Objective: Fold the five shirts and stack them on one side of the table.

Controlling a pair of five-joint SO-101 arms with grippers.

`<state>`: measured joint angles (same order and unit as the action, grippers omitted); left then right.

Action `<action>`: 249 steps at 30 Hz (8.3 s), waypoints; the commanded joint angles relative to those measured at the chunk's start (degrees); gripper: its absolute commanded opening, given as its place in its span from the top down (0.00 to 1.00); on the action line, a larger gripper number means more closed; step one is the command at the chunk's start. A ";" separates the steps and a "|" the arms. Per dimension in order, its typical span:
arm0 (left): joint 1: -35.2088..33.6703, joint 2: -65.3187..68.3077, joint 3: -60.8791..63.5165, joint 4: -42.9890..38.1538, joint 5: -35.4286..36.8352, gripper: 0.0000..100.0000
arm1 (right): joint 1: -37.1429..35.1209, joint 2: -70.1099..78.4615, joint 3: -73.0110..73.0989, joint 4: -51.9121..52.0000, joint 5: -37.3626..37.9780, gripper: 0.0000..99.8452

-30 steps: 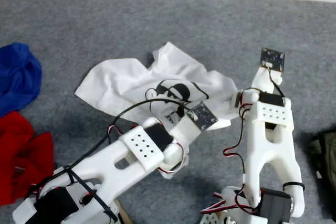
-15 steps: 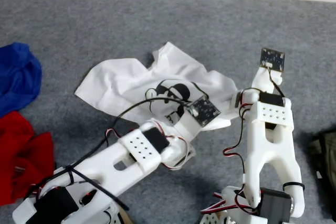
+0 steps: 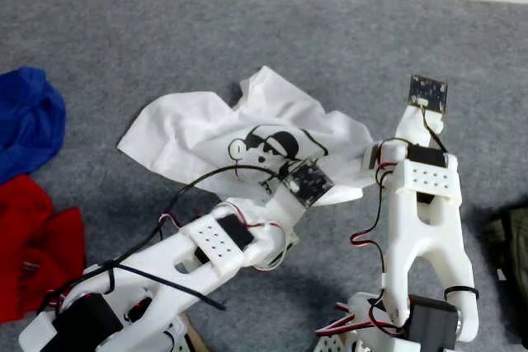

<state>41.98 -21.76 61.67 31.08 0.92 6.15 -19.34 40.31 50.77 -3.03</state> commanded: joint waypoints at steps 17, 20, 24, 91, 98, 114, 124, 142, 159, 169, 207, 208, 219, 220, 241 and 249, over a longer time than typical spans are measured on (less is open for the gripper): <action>-12.97 -2.86 -0.04 -5.01 3.16 0.99 | 0.84 -0.92 -0.48 -1.01 -0.53 0.84; -23.78 -9.80 -0.04 -5.01 3.16 0.99 | 0.84 -0.92 -0.48 -1.10 -0.62 0.84; -37.41 -21.58 1.10 -3.69 3.16 0.99 | 0.84 -0.92 -0.57 -1.10 -0.62 0.84; -62.55 -70.55 14.55 5.63 27.52 0.99 | -10.15 -16.92 -1.19 4.88 12.75 0.97; -62.64 -69.76 7.43 -4.04 30.42 0.99 | -8.57 -23.78 -13.14 12.62 12.04 0.97; -68.88 -58.77 -13.93 -5.01 30.42 0.99 | -8.75 -27.65 -46.11 33.98 11.96 0.97; -68.62 -58.59 -16.75 -5.01 30.68 0.99 | -8.84 -20.79 -56.31 38.81 11.96 0.97; -65.27 -58.68 15.16 -5.10 30.33 0.77 | -8.84 28.26 -56.92 26.42 9.05 0.97; -65.01 -46.81 10.15 -2.37 28.22 0.90 | -12.26 33.98 -57.54 17.63 9.05 0.80; -64.04 -1.01 -25.45 2.20 28.04 0.86 | -12.26 22.64 -55.69 29.05 9.58 0.80; -50.68 46.99 -74.15 28.75 15.82 0.86 | -12.26 -4.53 -4.62 4.18 10.73 0.80; -51.21 46.99 -73.45 27.34 15.82 0.86 | -12.26 -4.53 -4.62 4.18 10.73 0.80; -54.64 48.57 -72.04 24.09 15.74 0.86 | -12.35 -4.53 -4.53 4.44 10.73 0.80; -55.25 49.89 -72.48 24.18 15.74 0.86 | -12.62 -4.53 -4.44 4.44 10.73 0.80; -51.21 56.48 -73.45 26.46 16.09 0.87 | -13.76 -4.53 -2.77 4.09 10.73 0.80; -49.98 56.48 -73.89 26.11 16.18 0.99 | -12.88 -4.53 -2.68 4.18 8.97 0.80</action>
<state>-9.63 35.12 -11.65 56.66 16.22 -6.86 -21.63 37.93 55.96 6.90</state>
